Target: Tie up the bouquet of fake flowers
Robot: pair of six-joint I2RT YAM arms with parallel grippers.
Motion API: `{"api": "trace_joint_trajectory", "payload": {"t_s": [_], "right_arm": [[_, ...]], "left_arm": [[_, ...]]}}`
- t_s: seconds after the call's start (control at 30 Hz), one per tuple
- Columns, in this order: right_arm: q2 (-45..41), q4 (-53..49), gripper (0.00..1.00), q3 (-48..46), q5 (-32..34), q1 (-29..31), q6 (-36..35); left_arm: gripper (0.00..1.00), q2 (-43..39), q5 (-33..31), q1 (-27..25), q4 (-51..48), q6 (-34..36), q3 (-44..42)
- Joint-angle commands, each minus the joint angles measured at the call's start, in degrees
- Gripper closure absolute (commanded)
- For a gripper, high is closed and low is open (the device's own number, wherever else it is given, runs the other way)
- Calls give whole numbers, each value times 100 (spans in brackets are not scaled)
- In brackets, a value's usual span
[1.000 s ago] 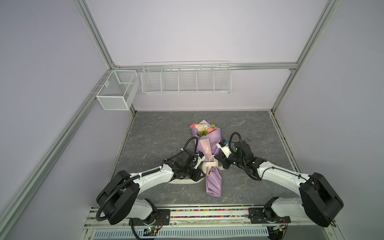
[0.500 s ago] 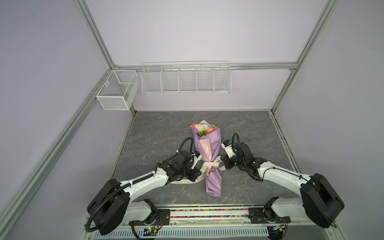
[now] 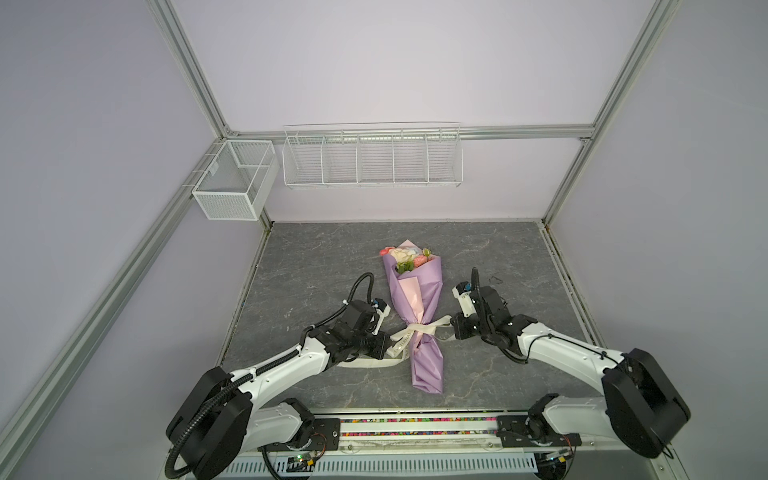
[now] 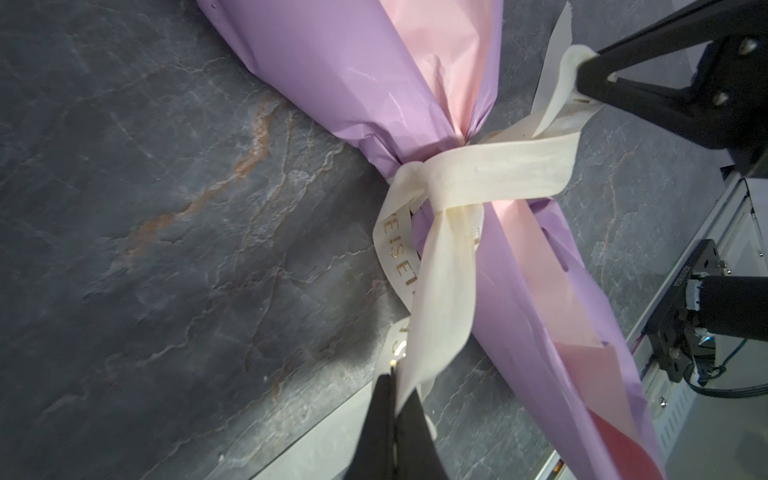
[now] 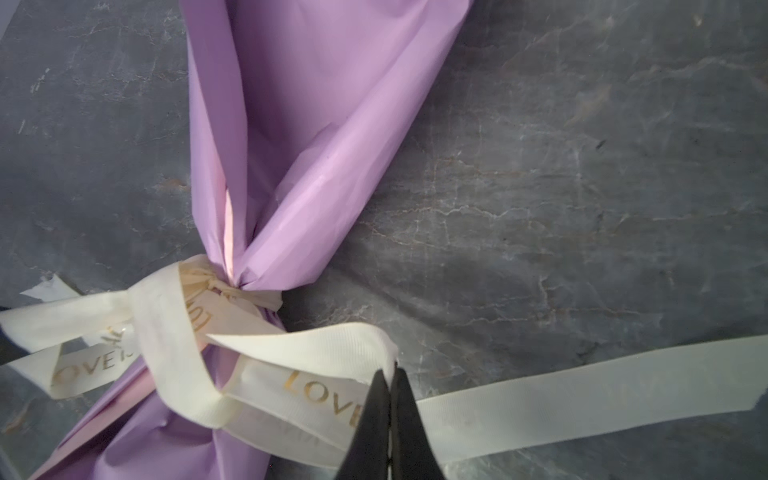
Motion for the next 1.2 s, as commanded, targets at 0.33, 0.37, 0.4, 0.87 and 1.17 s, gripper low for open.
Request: {"api": "trace_joint_trajectory", "payload": {"t_s": [0.33, 0.37, 0.4, 0.87, 1.17], "right_arm": [[580, -338, 65, 493, -1269, -5, -933], [601, -317, 63, 489, -1259, 3, -1046], [617, -295, 60, 499, -1215, 6, -1181], [955, -941, 44, 1274, -15, 349, -2625], [1096, -1237, 51, 1411, 298, 790, -4314]], "left_arm": [[100, 346, 381, 32, -124, 259, 363], [100, 348, 388, 32, -129, 270, 368], [100, 331, 382, 32, -143, 281, 368], [100, 253, 313, 32, -309, 398, 427], [99, 99, 278, 32, -306, 456, 377]]}}
